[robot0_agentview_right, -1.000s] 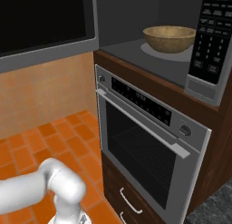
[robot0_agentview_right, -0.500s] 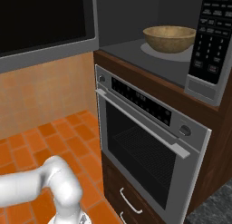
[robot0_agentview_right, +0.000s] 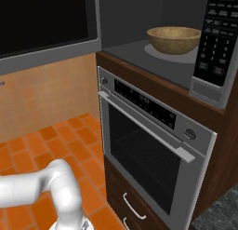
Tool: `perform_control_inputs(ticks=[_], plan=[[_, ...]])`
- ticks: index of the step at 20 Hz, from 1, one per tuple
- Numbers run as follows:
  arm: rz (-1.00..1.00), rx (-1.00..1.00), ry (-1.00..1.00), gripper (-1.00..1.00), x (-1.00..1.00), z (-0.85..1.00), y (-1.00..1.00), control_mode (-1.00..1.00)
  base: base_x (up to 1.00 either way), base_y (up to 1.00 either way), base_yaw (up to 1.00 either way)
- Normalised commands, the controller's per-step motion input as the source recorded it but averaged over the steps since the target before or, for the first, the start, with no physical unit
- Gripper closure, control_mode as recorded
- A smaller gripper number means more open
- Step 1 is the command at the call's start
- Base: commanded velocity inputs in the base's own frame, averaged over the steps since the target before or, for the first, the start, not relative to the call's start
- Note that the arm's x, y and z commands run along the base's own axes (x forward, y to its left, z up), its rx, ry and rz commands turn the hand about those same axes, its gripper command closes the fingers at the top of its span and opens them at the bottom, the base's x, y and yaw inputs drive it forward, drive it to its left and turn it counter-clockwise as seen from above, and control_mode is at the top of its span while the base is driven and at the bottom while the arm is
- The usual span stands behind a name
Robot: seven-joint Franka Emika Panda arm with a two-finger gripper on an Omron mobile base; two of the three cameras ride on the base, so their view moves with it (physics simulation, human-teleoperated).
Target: Pick the sweet potato from the sink and place it in the bowl. Then pick the bowl and place it in the microwave. Then close the microwave door and press the start button.
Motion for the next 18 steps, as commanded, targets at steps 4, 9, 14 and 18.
perform_control_inputs(ticks=[4,9,14,18], plan=[[0.0,0.0,-0.25,-1.0,-0.41,0.57,-0.46,-1.0,0.0,0.0,0.0],[0.0,0.02,-0.18,-1.0,-0.41,0.51,-0.74,-1.0,0.0,0.0,0.0],[0.0,0.05,-0.19,-1.0,-0.57,0.37,-0.9,-1.0,0.0,0.0,0.0],[0.0,0.04,-0.23,-1.0,-0.84,0.41,-0.92,-1.0,0.0,0.0,0.0]])
